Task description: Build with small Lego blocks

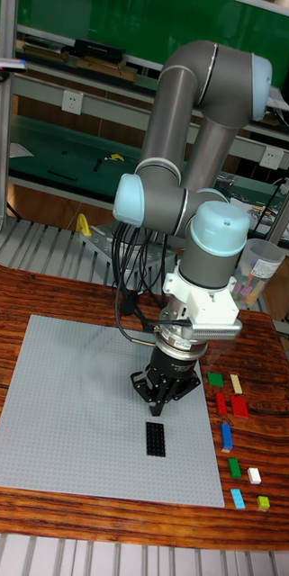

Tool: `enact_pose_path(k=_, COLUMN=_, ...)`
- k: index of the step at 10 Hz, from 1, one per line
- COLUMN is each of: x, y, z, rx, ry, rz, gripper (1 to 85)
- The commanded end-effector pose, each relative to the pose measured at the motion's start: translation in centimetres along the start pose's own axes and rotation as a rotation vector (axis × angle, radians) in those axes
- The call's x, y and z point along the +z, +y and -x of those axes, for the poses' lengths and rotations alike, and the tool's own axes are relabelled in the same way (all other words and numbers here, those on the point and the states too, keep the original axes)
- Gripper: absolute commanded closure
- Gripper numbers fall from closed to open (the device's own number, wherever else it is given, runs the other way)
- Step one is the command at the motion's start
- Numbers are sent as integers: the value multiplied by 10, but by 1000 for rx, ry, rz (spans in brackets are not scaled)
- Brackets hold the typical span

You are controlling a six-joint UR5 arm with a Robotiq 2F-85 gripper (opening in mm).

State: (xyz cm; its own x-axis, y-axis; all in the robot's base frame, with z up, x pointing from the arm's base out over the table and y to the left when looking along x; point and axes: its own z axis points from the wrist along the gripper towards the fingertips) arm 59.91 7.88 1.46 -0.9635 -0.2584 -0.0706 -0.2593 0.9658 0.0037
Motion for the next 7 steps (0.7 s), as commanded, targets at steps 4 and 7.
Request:
enact_pose_path(k=4, x=-1, y=-5, z=-4, rx=15, ry=14, rz=-14, gripper=843)
enact_pose_path(k=7, x=-1, y=-5, z=-1, rx=0, ry=4, rz=-13, gripper=843)
